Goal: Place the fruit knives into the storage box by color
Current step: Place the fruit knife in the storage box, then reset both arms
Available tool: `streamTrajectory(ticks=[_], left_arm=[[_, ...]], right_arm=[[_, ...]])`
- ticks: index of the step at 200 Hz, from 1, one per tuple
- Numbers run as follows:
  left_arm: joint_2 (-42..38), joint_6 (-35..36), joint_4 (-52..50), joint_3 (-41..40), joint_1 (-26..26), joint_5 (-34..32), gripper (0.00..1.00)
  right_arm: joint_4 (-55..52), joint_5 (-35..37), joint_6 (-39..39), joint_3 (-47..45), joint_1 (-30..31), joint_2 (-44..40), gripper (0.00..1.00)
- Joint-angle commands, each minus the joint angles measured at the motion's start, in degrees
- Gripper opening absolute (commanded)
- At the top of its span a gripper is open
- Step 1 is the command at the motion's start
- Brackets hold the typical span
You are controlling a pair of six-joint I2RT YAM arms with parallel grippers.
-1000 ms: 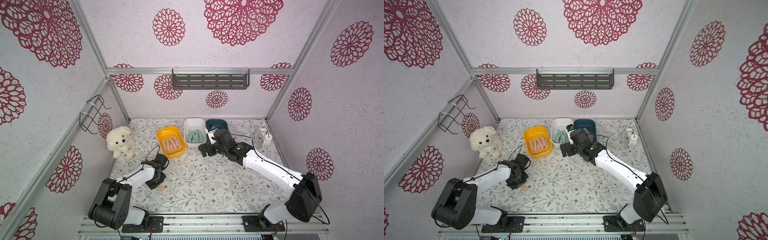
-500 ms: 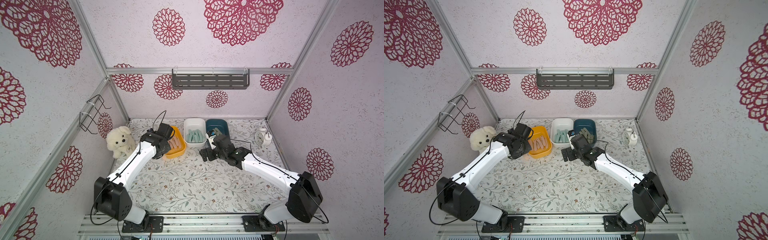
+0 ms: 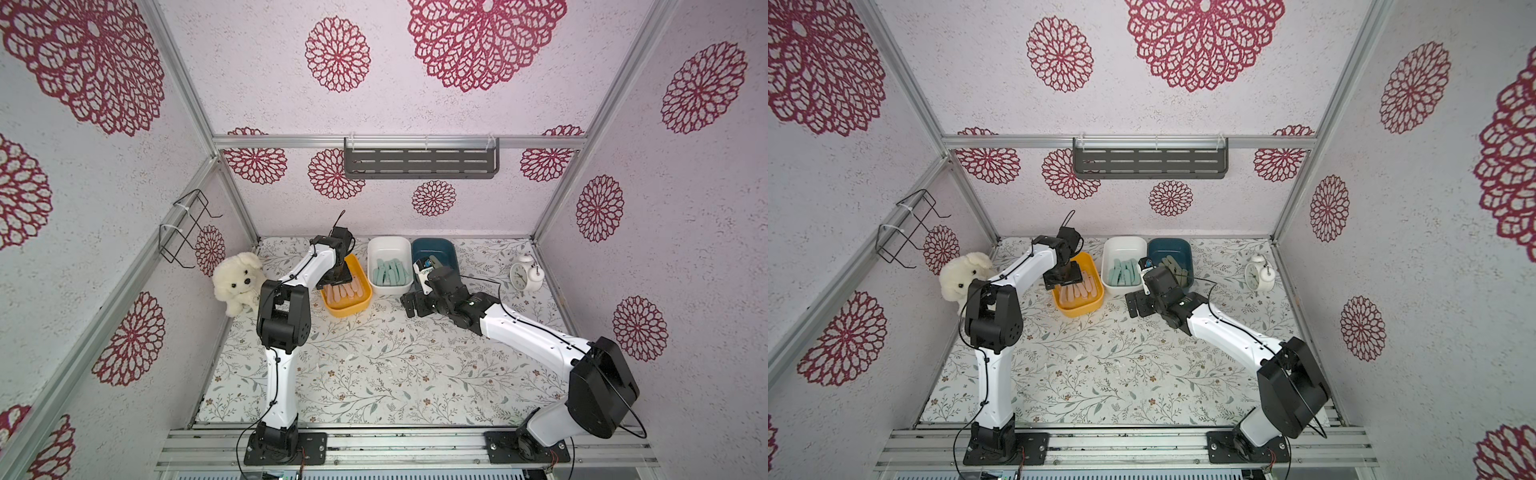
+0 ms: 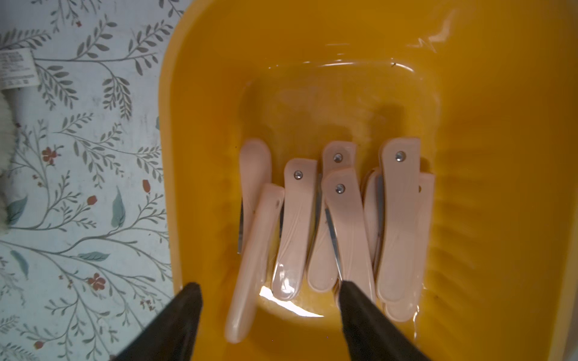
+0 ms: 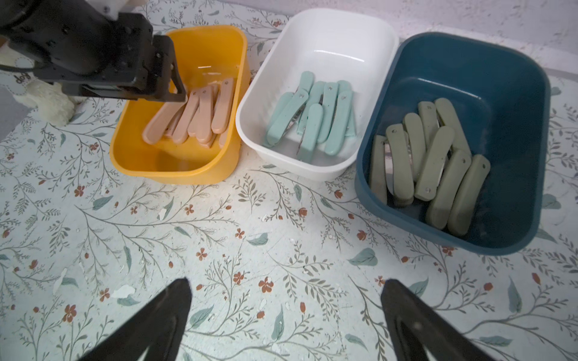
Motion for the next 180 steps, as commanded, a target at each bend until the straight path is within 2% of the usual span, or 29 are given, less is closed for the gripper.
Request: streamTrajectory(ticks=[1, 24, 52, 79, 100, 112, 124, 157, 180], left_arm=[[-5.4, 3.01, 3.55, -1.08, -0.29, 0.12, 0.97], [-13.17, 3.58, 8.96, -8.68, -0.41, -1.14, 0.97], [-28.61, 3.11, 14.71, -20.03, -1.62, -1.76, 0.97], [-44.34, 3.93, 23.58, -35.2, -2.52, -3.56, 0.97], [-52.64, 4.21, 24.74, -44.24, -1.32, -6.8, 0.97], [-56.03, 3.59, 24.32, -48.27, -0.08, -6.46, 0.97], [-59.41, 3.66, 25.38, -52.14, 1.05, -2.96, 0.97], [-66.99, 7.01, 37.54, -66.48, 1.26, -4.97, 0.97], [-67.79, 13.68, 48.91, -75.42, 1.42, -13.11, 0.97]], right_arm=[[8.0, 3.52, -2.39, -4.47, -0.61, -5.15, 0.99], [15.71, 7.76, -4.65, -12.19, -0.76, -11.14, 0.99], [29.21, 16.22, -8.4, -25.27, -2.33, -21.38, 0.99], [29.96, 17.26, -10.24, -32.17, -7.48, -26.45, 0.99], [37.02, 20.92, -13.86, -41.2, -8.36, -29.87, 0.97], [43.44, 22.89, -15.69, -47.19, -8.84, -32.34, 0.95], [49.18, 23.56, -19.32, -51.74, -10.12, -34.64, 0.96], [62.12, 22.24, -23.12, -58.16, -17.24, -31.86, 0.99], [72.27, 17.54, -22.03, -60.07, -23.63, -24.52, 0.99]])
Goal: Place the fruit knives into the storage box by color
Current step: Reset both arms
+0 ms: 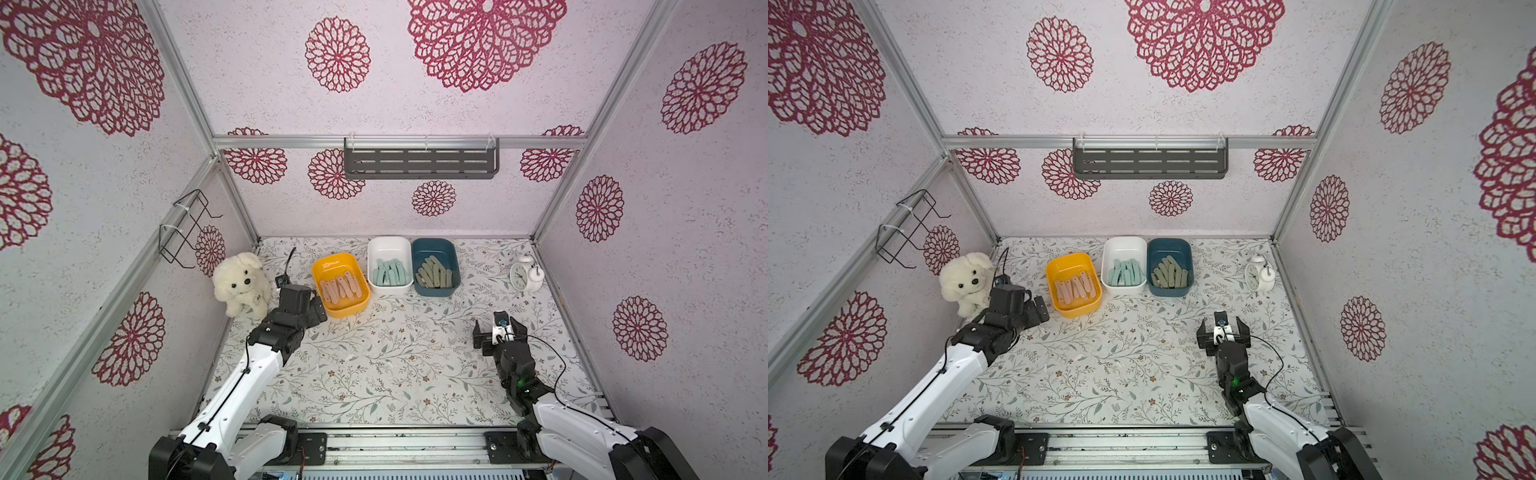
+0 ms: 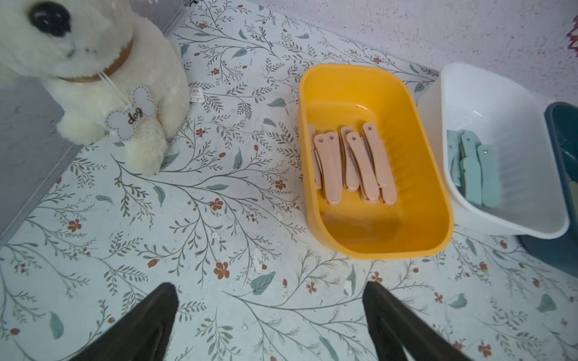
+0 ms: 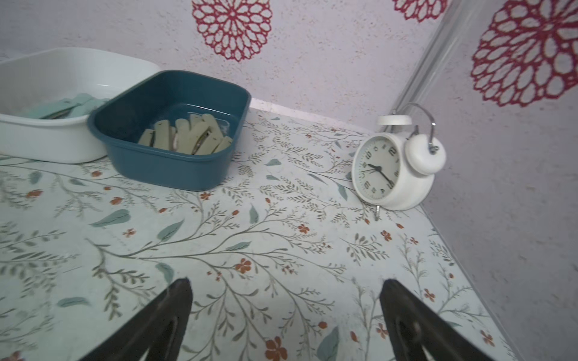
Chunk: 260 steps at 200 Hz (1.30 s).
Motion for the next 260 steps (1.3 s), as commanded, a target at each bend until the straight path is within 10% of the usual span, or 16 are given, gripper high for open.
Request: streamTrajectory(ticks=[1, 40, 81, 135, 179, 194, 260], left_arm=[[-0.7, 7.66, 14.89, -6.08, 0.33, -7.22, 0.97], [9.33, 17.33, 21.63, -2.93, 6.33, -4.78, 0.97], [16.45, 23.96, 59.54, -15.87, 10.27, 4.9, 0.97], [22.15, 22.9, 53.53, -9.0, 18.09, 16.38, 0.97], [30.41, 24.93, 82.12, -18.1, 19.7, 16.62, 0.97], [28.15, 22.83, 68.94, -13.84, 21.04, 17.13, 0.97], [29.86, 22.0, 71.81, -13.86, 22.09, 17.81, 0.97]], right_arm=[[17.99, -2.8, -1.46, -1.1, -5.08, 5.94, 0.99], [27.57, -7.8, 0.75, 3.28, -12.64, 19.25, 0.99], [47.35, -12.52, 5.82, 1.15, -16.6, 33.76, 0.99], [33.09, -15.91, 6.23, 7.54, -17.31, 32.58, 0.99], [31.24, -16.3, 6.33, 8.19, -17.52, 32.28, 0.99], [30.21, -16.25, 6.33, 8.72, -17.52, 32.35, 0.99], [30.59, -17.13, 6.5, 8.48, -18.0, 32.26, 0.99]])
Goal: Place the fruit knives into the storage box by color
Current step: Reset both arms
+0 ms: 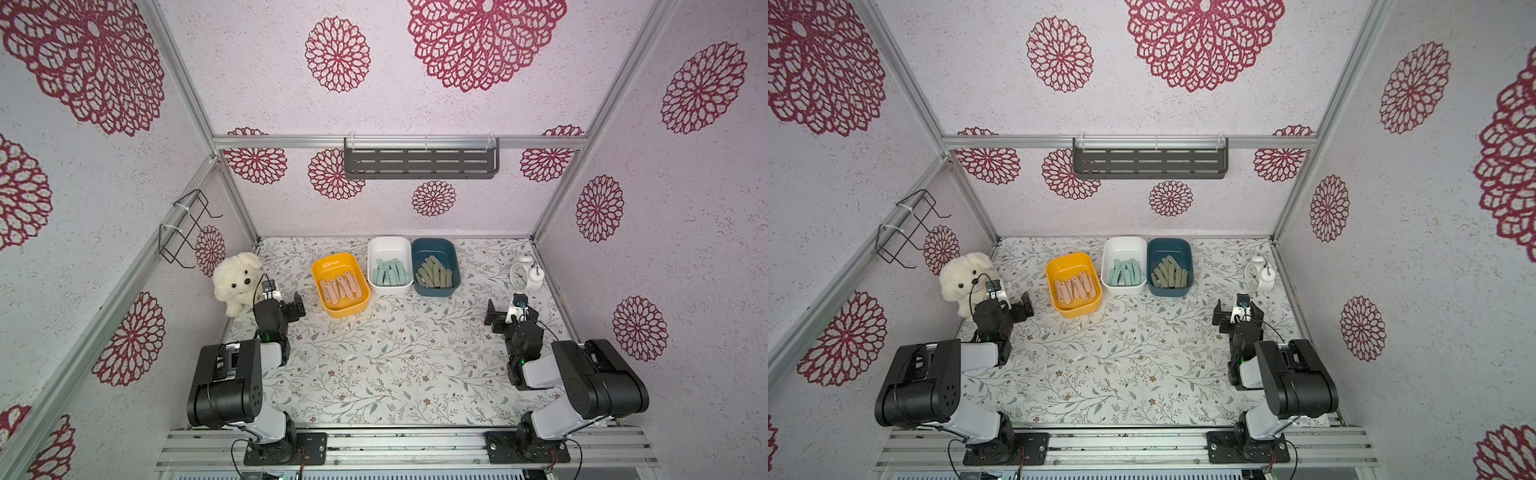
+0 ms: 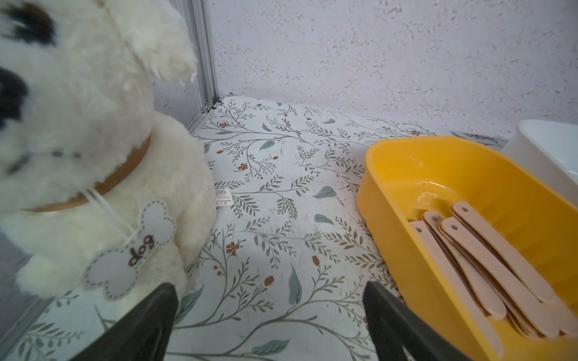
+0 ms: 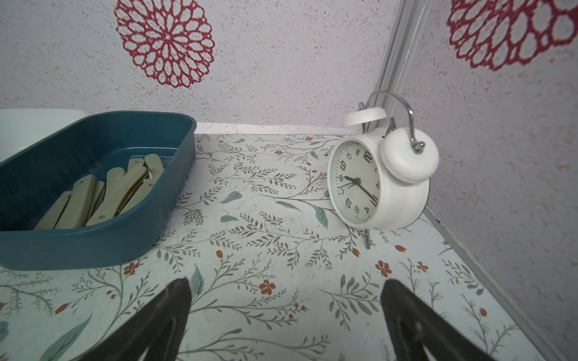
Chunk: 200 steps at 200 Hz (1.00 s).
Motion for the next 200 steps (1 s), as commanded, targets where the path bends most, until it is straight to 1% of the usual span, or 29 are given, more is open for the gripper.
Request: streamTrajectory(ticks=[1, 31, 63, 81, 91, 104, 110, 123, 129, 200], left_arm=[[-0.1, -0.5, 1.9, 0.65, 0.21, 0.89, 0.97], [-0.46, -0.53, 2.82, 0.02, 0.21, 0.98, 0.97], [-0.53, -0.54, 3.0, -0.16, 0.23, 0.9, 0.97], [-0.53, -0.53, 2.99, -0.14, 0.25, 0.96, 0.97], [-0.53, -0.53, 3.0, -0.16, 0.24, 0.9, 0.97], [-0.5, -0.53, 3.12, -0.16, 0.21, 0.89, 0.97], [-0.53, -0.53, 2.99, -0.16, 0.25, 0.96, 0.97], [-0.53, -0.53, 3.05, -0.16, 0.24, 0.92, 0.97], [-0.53, -0.56, 3.12, -0.15, 0.24, 0.96, 0.97], [-0.35, -0.48, 2.8, 0.14, 0.25, 0.86, 0.97]], right_arm=[[1.63, -0.7, 0.84, 0.69, -0.45, -0.83, 0.99], [3.59, -0.9, 0.67, -0.41, -0.38, -1.1, 0.99], [12.37, -0.11, 0.75, -4.97, -0.38, -0.95, 0.99], [15.47, -0.98, 0.54, -6.48, -0.37, -0.72, 0.99], [12.8, -4.62, -0.9, -4.83, -0.3, -0.57, 0.99], [2.88, -9.97, -2.95, -0.4, -0.32, -1.26, 0.99], [3.41, -11.04, -2.15, -0.27, -0.94, -1.02, 0.99], [0.55, -10.37, -0.97, 1.06, -1.8, -1.03, 0.99], [1.7, -10.79, -0.63, 0.82, -2.09, -0.75, 0.99], [0.44, -11.42, -0.52, 1.42, -2.49, -0.74, 0.99]])
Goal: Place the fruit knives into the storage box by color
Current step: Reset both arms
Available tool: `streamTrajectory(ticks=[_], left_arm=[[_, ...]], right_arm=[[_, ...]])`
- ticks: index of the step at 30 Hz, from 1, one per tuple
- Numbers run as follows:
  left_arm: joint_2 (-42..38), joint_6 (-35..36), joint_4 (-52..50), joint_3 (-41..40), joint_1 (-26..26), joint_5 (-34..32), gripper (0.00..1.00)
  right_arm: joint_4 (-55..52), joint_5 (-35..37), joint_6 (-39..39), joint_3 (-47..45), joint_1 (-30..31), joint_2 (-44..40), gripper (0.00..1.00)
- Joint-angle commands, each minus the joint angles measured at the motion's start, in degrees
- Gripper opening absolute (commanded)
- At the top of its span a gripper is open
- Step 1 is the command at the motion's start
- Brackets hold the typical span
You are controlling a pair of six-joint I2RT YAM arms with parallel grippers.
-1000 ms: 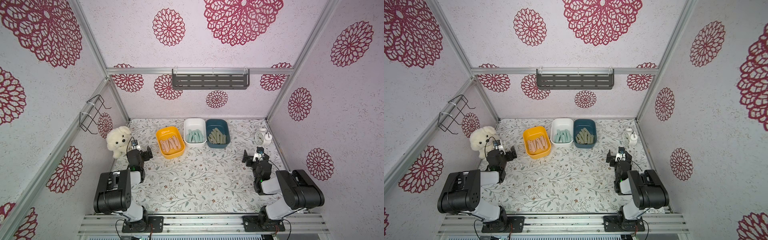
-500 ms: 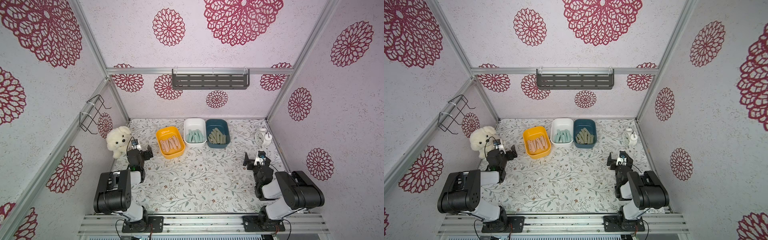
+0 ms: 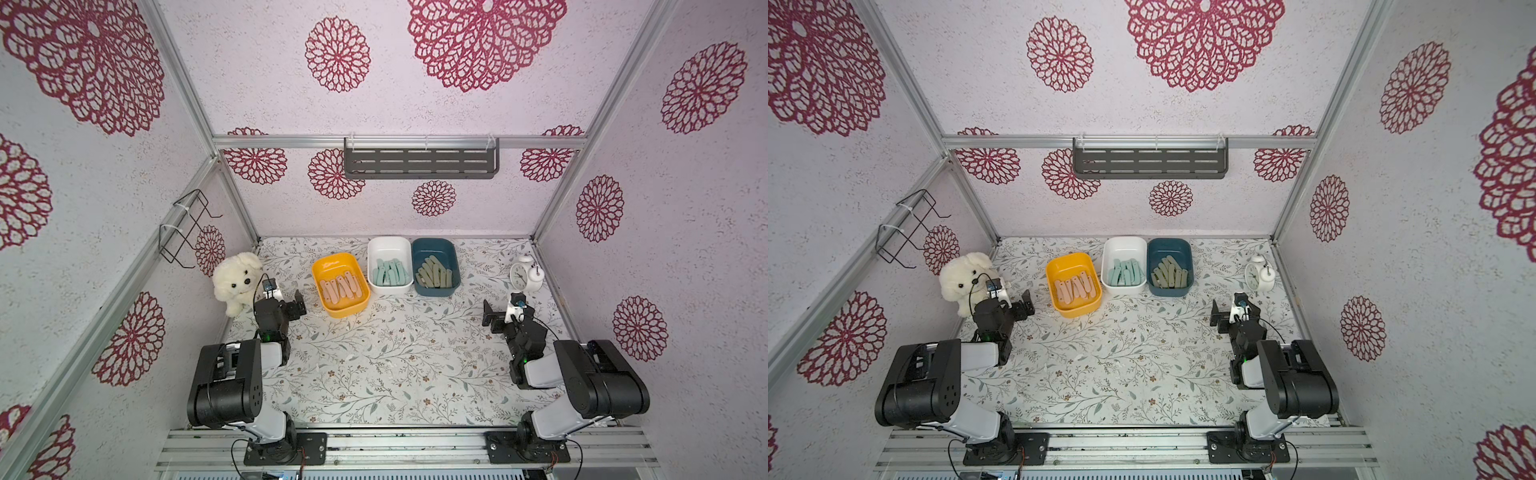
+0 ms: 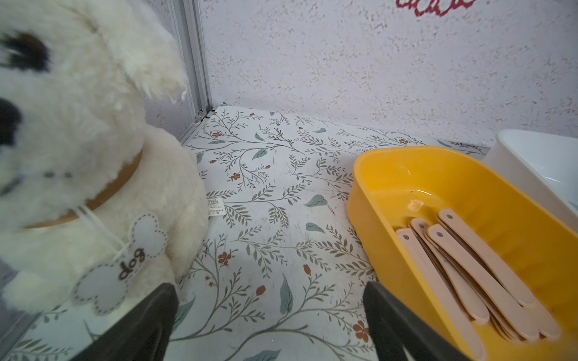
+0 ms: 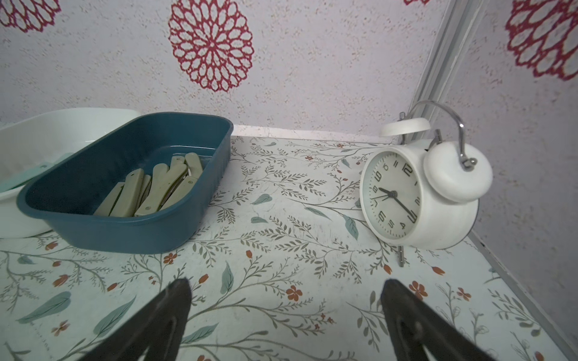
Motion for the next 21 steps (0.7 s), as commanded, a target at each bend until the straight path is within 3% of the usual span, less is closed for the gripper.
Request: streamTrajectory(ticks=[1, 21], left_arm=[[-0.35, -0.33, 1.68, 0.19, 0.25, 0.46, 0.97], [-0.44, -0.36, 1.76, -0.04, 0.24, 0.45, 0.97]], right_arm=[[0.45, -0.98, 0.46, 1.1, -0.35, -0.65, 0.99], [-0.36, -0.53, 0.28, 1.6, -0.07, -0.29, 0.99]])
